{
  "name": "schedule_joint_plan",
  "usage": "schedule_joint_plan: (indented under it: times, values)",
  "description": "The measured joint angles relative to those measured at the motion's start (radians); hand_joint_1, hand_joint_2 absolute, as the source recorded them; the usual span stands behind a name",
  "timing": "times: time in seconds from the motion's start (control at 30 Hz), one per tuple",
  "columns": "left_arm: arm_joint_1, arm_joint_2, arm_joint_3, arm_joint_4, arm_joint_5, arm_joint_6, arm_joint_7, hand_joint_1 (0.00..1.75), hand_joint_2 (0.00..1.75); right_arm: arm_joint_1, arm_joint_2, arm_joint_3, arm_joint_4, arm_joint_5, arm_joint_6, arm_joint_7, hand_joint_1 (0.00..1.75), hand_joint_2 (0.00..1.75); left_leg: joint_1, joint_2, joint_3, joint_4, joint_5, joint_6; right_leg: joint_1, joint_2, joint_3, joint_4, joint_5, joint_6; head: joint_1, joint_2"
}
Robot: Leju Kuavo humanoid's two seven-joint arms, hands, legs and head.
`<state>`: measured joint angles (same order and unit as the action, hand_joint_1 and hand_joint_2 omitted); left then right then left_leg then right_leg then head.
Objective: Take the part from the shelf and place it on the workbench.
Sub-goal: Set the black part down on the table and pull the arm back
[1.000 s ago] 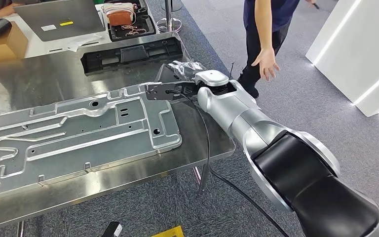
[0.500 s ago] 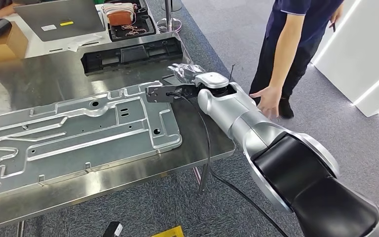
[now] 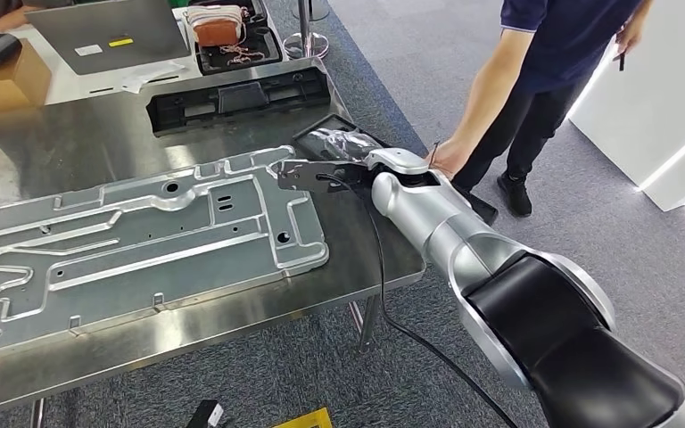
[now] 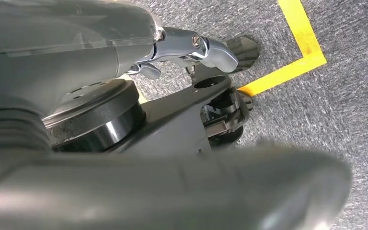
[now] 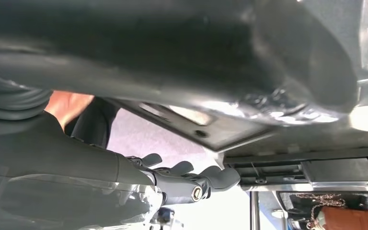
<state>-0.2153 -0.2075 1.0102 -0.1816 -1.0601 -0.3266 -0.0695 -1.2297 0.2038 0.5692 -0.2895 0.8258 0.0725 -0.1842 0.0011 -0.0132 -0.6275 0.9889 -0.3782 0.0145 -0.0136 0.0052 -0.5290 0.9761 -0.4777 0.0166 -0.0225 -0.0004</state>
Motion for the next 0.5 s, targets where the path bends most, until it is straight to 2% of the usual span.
schedule_joint_plan:
  times: [0.23,0.5]
  values:
    - [-0.015,0.0,0.0,0.0,-0.002,-0.002,0.014,0.0,0.0,0.031,-0.032,-0.037,-0.009,-0.014,-0.029,-0.027,0.0,0.0,0.0,0.0,0.0,0.0,0.0,0.0,0.0,0.0,0.0,0.0,0.0,0.0,0.0,0.0]
    - [-0.019,0.0,0.0,0.0,-0.002,0.001,0.013,0.0,0.0,0.037,-0.04,-0.045,-0.017,-0.001,-0.031,-0.046,0.0,0.0,0.0,0.0,0.0,0.0,0.0,0.0,0.0,0.0,0.0,0.0,0.0,0.0,0.0,0.0]
